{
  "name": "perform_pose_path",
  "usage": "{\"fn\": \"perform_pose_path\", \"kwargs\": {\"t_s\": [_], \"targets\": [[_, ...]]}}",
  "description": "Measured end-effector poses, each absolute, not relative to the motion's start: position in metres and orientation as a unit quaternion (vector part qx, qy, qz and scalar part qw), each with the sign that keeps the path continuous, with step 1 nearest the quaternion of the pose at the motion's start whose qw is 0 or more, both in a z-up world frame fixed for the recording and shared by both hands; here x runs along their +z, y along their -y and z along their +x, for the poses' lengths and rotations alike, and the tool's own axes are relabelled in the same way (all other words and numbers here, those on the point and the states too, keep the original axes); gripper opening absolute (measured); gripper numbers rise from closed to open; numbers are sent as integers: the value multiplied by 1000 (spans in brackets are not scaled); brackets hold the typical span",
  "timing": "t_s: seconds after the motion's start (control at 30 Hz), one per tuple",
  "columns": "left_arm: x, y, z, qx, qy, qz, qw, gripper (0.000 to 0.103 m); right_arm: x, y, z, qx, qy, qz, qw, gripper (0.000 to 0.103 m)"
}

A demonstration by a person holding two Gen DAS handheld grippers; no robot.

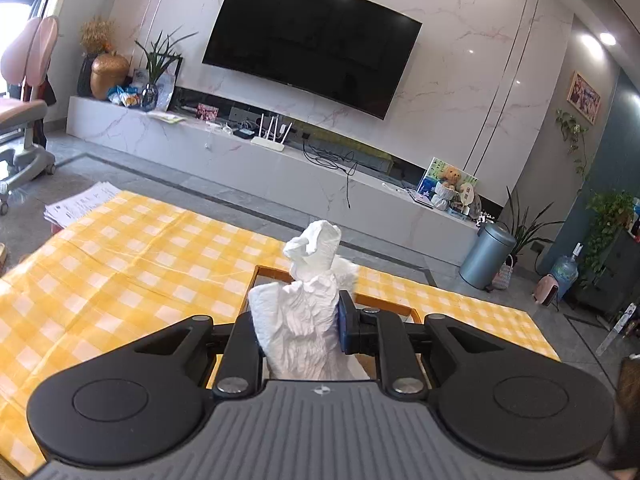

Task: Organize soft objects
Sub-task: 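Carry the teddy bear and tissue over the orange box with both tools, then open the right tool to drop the bear while the left tool releases the tissue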

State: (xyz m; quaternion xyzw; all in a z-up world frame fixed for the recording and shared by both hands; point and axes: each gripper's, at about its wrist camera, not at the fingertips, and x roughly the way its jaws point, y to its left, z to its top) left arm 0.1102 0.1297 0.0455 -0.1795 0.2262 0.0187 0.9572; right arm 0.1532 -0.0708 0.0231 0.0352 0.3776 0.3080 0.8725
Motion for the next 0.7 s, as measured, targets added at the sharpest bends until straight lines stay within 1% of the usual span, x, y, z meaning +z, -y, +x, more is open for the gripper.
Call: {"fn": "perform_pose_path", "kwargs": {"t_s": [0.17, 0.3, 0.43, 0.47, 0.5, 0.7], "targets": [[41, -139, 114, 23, -235, -193, 952, 21, -4, 39, 147, 252, -378, -100, 885, 61], [41, -142, 112, 25, -238, -199, 950, 21, -26, 18, 140, 216, -347, -228, 883, 59], [43, -141, 110, 35, -234, -199, 951, 21, -32, 12, 137, 219, -358, -283, 863, 59], [43, -140, 110, 35, -235, -199, 951, 21, -35, 11, 138, 236, -374, -285, 851, 59], [42, -139, 110, 35, -237, -199, 950, 21, -34, 11, 143, 267, -394, -265, 839, 60], [40, -137, 113, 35, -244, -196, 949, 21, -16, 41, 153, 320, -422, -152, 835, 60]]}}
